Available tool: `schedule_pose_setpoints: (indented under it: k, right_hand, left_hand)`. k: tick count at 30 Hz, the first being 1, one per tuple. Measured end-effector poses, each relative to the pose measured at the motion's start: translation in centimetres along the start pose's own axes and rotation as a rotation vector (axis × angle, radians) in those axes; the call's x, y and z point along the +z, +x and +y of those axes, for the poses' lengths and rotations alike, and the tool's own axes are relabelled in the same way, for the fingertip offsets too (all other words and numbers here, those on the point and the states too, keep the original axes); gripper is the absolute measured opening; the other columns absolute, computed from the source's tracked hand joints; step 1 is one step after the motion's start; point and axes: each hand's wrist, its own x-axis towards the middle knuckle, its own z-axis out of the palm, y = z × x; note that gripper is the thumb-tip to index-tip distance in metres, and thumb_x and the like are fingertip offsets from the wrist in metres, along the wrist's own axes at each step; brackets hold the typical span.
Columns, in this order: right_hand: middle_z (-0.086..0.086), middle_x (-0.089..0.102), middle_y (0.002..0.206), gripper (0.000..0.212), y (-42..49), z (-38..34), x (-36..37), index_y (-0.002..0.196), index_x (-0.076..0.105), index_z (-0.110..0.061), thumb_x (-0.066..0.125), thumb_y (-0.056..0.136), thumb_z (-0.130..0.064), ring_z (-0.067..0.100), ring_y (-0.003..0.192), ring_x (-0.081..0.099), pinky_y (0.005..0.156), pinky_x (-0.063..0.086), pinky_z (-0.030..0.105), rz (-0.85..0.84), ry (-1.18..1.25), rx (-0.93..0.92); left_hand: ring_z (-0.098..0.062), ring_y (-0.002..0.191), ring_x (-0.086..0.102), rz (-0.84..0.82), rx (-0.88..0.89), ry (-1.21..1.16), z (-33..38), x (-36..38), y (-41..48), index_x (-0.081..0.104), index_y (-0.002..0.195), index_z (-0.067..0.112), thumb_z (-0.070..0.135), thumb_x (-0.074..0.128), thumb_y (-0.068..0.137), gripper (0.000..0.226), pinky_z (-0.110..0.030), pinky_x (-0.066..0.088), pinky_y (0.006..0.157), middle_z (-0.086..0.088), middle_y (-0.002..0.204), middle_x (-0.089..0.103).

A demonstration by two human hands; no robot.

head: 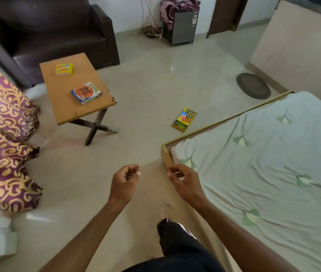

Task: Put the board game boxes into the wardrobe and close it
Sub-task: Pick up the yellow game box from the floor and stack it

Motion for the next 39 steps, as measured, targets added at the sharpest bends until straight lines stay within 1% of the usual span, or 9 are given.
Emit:
schedule_pose_setpoints:
  k: [4,11,15,21,28,31,34,37,39]
  right_hand:
    - [-0.013,0.068,0.094,0.017,12.2,-0.7,2.2,0.103,0.071,-0.022,0.066,0.087,-0.023,-0.002,0.079,0.062,0.065,0.047,0.007,-0.009,0.030,0.015]
    - [-0.011,0.069,0.099,0.020,32.2,-5.5,4.4,0.106,0.070,-0.020,0.067,0.086,-0.021,0.003,0.079,0.064,0.073,0.053,0.019,-0.046,0.040,-0.002]
    - [-0.012,0.069,0.096,0.020,43.6,-7.8,5.2,0.106,0.070,-0.021,0.066,0.086,-0.021,0.002,0.078,0.064,0.073,0.053,0.017,-0.053,0.034,-0.003]
    - [-0.015,0.066,0.090,0.018,59.1,-8.6,6.4,0.103,0.069,-0.022,0.067,0.085,-0.020,0.004,0.075,0.064,0.070,0.052,0.019,0.028,0.034,0.037]
    - [-0.011,0.067,0.089,0.016,74.2,-10.6,5.1,0.100,0.070,-0.017,0.068,0.085,-0.013,-0.002,0.068,0.061,0.064,0.048,0.011,0.343,0.129,0.205]
    - [-0.008,0.068,0.088,0.014,78.8,-10.4,3.6,0.097,0.069,-0.018,0.068,0.085,-0.012,0.003,0.067,0.063,0.065,0.052,0.020,0.499,0.204,0.293]
    - [-0.010,0.067,0.088,0.014,83.1,-8.8,1.2,0.097,0.070,-0.017,0.067,0.084,-0.012,0.001,0.070,0.062,0.065,0.048,0.013,0.684,0.240,0.419]
    - [-0.007,0.071,0.090,0.013,86.6,-6.7,-1.3,0.095,0.072,-0.020,0.068,0.084,-0.017,0.009,0.075,0.066,0.068,0.051,0.022,0.835,0.281,0.510]
    - [-0.007,0.072,0.091,0.013,88.8,-4.9,-3.2,0.095,0.072,-0.023,0.068,0.084,-0.016,0.010,0.076,0.066,0.068,0.051,0.021,0.952,0.320,0.558]
  left_hand:
    - [-0.019,0.094,0.069,-0.008,0.008,0.017,2.6,0.3,11.6,0.070,0.098,0.029,0.011,0.067,0.087,0.022,-0.040,0.056,0.092,0.000,0.097,0.074]
    - [-0.014,0.099,0.067,0.000,-0.007,0.052,9.8,0.7,29.3,0.068,0.100,0.032,0.015,0.067,0.088,0.021,-0.040,0.055,0.094,0.004,0.101,0.073]
    - [-0.015,0.100,0.067,0.001,-0.009,0.052,13.3,0.8,40.2,0.067,0.101,0.032,0.015,0.066,0.089,0.021,-0.039,0.055,0.094,0.005,0.103,0.072]
    - [-0.019,0.097,0.067,-0.072,-0.001,0.063,17.0,1.5,57.8,0.068,0.095,0.034,0.012,0.067,0.087,0.023,-0.040,0.055,0.092,0.002,0.098,0.073]
    - [-0.015,0.095,0.069,-0.376,0.074,0.282,25.8,6.0,79.1,0.070,0.099,0.026,0.011,0.067,0.088,0.020,-0.037,0.056,0.091,0.003,0.099,0.073]
    - [-0.014,0.096,0.068,-0.521,0.144,0.384,30.0,10.8,86.2,0.071,0.102,0.021,0.013,0.067,0.088,0.016,-0.031,0.056,0.088,0.004,0.099,0.073]
    - [-0.012,0.096,0.068,-0.735,0.198,0.503,33.3,17.9,92.5,0.071,0.105,0.018,0.013,0.066,0.089,0.017,-0.030,0.055,0.089,0.004,0.100,0.073]
    - [-0.014,0.095,0.068,-0.900,0.260,0.599,35.5,25.0,96.9,0.070,0.104,0.018,0.010,0.065,0.089,0.018,-0.035,0.056,0.091,0.002,0.099,0.073]
    - [-0.013,0.096,0.068,-1.000,0.319,0.665,36.9,29.9,98.7,0.070,0.106,0.017,0.009,0.064,0.089,0.019,-0.033,0.056,0.091,0.002,0.100,0.072]
